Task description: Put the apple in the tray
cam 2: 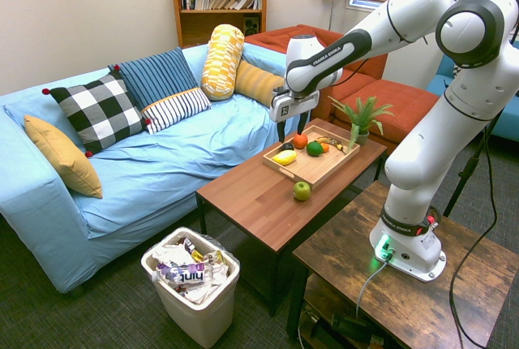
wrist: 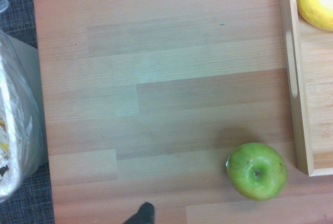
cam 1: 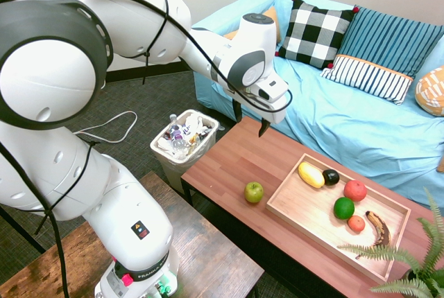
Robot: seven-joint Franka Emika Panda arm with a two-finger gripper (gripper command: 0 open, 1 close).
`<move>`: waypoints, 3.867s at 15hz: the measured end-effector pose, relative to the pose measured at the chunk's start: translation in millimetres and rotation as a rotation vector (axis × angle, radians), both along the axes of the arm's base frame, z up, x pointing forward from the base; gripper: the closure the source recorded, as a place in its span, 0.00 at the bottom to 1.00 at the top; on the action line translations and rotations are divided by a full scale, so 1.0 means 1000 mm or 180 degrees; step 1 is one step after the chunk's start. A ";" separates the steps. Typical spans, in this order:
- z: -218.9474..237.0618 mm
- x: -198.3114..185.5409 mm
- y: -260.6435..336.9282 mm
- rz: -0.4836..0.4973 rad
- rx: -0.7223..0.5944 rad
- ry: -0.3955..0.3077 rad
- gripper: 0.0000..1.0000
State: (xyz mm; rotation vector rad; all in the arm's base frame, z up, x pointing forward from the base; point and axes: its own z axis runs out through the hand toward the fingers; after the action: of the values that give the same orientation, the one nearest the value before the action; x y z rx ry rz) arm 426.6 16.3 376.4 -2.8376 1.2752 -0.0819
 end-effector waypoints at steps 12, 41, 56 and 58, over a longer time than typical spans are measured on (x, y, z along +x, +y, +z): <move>-0.092 -0.008 -0.017 -0.0541 -0.0224 0.0210 0.00; -0.277 0.008 -0.042 -0.1599 -0.0365 0.0529 1.00; -0.163 0.040 -0.073 -0.1428 -0.0255 0.0199 1.00; -0.140 0.047 -0.099 -0.1543 -0.0276 0.0170 1.00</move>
State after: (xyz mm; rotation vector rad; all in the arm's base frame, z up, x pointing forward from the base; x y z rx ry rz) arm 473.1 -82.8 236.0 -2.5406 1.9860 -0.0731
